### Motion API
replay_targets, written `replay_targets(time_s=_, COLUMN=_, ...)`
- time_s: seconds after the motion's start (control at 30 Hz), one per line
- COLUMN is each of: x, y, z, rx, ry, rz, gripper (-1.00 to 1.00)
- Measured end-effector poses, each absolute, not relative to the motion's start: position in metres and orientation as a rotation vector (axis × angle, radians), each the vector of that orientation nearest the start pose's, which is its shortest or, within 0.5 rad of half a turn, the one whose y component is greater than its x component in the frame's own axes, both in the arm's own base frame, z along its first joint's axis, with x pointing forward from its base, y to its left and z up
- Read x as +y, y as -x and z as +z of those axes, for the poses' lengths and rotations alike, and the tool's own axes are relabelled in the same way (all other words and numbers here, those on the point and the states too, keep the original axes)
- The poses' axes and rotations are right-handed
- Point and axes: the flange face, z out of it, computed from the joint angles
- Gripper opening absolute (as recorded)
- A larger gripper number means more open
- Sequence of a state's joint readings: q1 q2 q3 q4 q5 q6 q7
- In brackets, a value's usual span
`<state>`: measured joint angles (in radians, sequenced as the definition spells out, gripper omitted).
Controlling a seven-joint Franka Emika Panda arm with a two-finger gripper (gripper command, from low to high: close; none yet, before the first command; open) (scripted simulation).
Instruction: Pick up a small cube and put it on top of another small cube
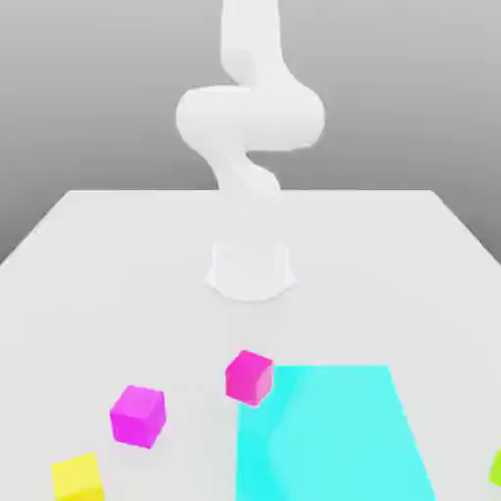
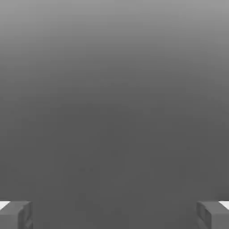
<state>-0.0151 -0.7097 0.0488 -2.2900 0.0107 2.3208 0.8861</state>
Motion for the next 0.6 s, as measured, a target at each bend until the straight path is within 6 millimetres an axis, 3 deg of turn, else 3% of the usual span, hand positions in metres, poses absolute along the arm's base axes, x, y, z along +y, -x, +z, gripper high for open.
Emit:
replay_targets(time_s=0.13, x=0.055, y=-0.426, z=0.637, rx=1.245, ry=2.436, rz=-0.811, gripper=0.0)
replay_targets(time_s=0.3, x=0.102, y=-0.471, z=0.57, rx=1.4, ry=2.429, rz=-0.656, gripper=0.0)
replay_targets(time_s=0.47, x=0.151, y=-0.5, z=0.494, rx=1.553, ry=2.416, rz=-0.508, gripper=0.0)
replay_targets(time_s=0.6, x=0.196, y=-0.51, z=0.429, rx=1.665, ry=2.407, rz=-0.391, gripper=0.0)
